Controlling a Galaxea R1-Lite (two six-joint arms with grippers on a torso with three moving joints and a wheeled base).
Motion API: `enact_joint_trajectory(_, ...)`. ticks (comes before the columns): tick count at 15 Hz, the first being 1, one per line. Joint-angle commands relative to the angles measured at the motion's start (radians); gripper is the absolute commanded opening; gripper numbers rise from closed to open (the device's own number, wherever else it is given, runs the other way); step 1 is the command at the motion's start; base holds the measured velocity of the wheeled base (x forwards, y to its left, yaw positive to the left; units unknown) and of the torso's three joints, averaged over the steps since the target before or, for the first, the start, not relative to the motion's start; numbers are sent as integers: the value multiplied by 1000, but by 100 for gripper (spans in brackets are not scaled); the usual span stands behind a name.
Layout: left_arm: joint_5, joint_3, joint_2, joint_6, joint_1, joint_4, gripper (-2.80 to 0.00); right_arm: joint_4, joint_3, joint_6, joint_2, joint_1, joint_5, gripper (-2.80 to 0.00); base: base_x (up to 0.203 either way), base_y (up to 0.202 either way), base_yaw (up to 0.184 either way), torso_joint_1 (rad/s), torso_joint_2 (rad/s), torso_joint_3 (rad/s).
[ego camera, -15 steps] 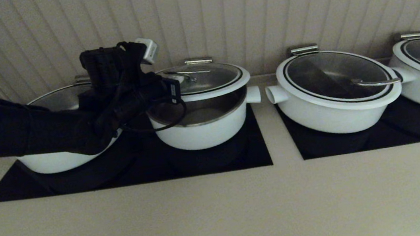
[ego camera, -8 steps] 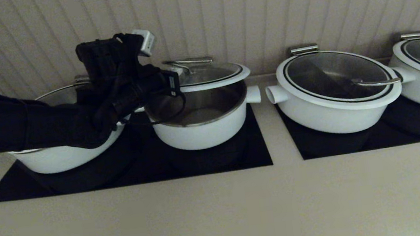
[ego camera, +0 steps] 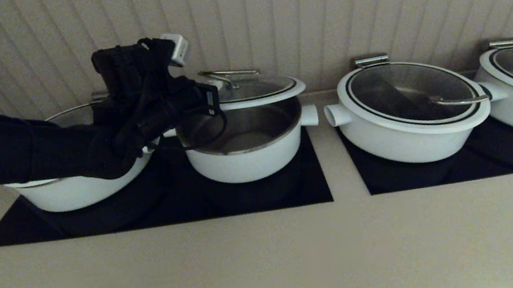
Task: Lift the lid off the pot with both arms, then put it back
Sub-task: Hold the pot lid with the right arm
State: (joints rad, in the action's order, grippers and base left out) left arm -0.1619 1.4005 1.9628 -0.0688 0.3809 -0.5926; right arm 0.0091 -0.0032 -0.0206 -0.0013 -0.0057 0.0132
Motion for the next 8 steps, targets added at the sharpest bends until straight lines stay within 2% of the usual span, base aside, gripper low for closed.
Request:
enact_joint_trajectory(1,-1,2,-2,-3,0,-5,-280,0,0,-1,1,0,1,-280,0,0,0,0,0,0)
enact_joint_trajectory(8,-1,-8,10,-3,1,-6,-280,0,0,-1,1,0,1,-280,0,0,0,0,0,0)
